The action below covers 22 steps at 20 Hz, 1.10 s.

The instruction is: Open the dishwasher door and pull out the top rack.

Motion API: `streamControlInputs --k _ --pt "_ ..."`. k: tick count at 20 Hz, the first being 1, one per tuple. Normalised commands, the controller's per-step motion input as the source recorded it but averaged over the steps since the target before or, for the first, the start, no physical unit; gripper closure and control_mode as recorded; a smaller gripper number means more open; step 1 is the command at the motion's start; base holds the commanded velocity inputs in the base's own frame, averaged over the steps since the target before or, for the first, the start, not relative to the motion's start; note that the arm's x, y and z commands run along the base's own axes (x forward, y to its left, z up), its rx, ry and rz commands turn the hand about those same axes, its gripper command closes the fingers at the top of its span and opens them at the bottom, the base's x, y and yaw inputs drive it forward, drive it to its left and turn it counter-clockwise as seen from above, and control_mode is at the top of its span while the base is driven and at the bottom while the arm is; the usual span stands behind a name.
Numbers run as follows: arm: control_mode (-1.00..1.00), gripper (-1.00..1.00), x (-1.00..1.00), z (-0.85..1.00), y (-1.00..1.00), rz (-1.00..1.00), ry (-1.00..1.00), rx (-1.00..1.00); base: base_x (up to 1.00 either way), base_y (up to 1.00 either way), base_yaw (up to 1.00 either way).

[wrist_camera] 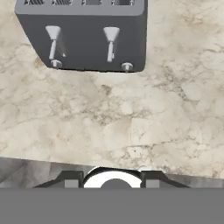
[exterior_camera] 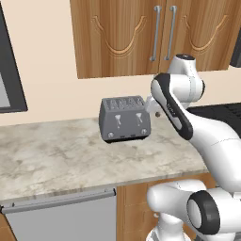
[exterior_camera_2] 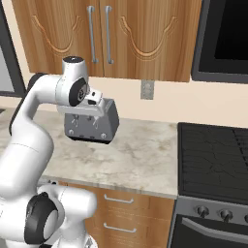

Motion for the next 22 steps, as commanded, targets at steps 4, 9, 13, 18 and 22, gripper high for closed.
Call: streamControlInputs --k 4,9,13,18,22 --pt "-1.00 -1.00 0.01 -0.01 0.00 0.00 0.03 0.00 0.00 0.00 0.00" --pt "-1.00 -1.00 -0.24 -0.49 0.72 0.15 0.09 -0.37 0.00 0.00 0.00" --pt "-1.00 -1.00 -0.56 -0.74 1.00 0.31 -0.04 -0.30 0.00 0.00 0.00" --pt "-1.00 -1.00 -0.72 -0.92 1.00 0.35 -0.01 -0.24 0.00 0.00 0.00" --pt "-1.00 -1.00 -0.81 -0.51 1.00 0.34 0.00 -0.28 0.00 0.00 0.00"
